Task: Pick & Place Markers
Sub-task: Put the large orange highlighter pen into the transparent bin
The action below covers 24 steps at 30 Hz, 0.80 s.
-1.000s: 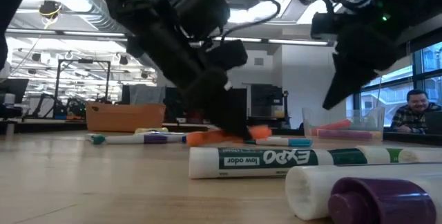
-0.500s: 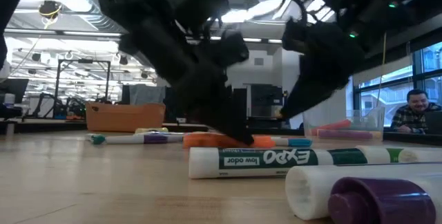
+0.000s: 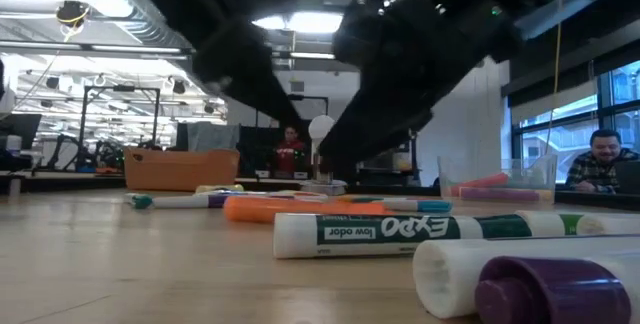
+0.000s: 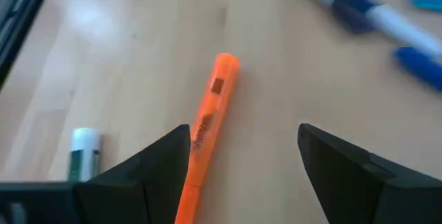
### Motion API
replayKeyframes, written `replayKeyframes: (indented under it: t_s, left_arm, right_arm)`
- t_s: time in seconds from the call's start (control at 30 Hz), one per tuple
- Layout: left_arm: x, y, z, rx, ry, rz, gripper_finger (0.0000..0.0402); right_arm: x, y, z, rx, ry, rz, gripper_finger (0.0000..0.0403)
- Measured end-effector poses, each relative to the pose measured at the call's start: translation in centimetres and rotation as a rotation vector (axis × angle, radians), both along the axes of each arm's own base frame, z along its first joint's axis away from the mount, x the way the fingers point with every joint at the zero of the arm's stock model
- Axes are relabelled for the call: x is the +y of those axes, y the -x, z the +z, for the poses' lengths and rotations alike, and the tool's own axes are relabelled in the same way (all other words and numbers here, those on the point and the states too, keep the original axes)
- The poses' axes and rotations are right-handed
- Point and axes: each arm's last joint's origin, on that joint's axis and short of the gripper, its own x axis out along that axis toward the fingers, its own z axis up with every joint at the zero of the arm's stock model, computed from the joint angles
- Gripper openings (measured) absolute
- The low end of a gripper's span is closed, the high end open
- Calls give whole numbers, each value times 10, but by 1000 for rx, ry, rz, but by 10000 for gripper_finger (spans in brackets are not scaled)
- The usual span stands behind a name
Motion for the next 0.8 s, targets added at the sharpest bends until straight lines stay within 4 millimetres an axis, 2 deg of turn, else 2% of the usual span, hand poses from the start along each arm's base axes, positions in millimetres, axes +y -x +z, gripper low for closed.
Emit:
replayKeyframes:
  t_s: [0.2,0.27,0.37,0.57,0.67,0.8]
  left_arm:
    - [0,46,15,-105,-5,150,232]
    - [-1,57,16,-144,18,178,232]
    - [-5,71,15,-178,44,205,232]
    - [-17,79,15,-220,79,205,232]
    - [-24,82,15,-228,86,191,232]
    - [-27,88,13,-237,40,227,232]
  right_arm:
    - [17,-26,-28,73,-11,74,267]
    - [27,-35,-29,59,-41,133,267]
    - [36,-40,-32,101,8,154,267]
    - [39,-38,-17,172,161,64,267]
    - [43,-39,1,139,188,122,267]
    - [52,-47,29,53,125,264,267]
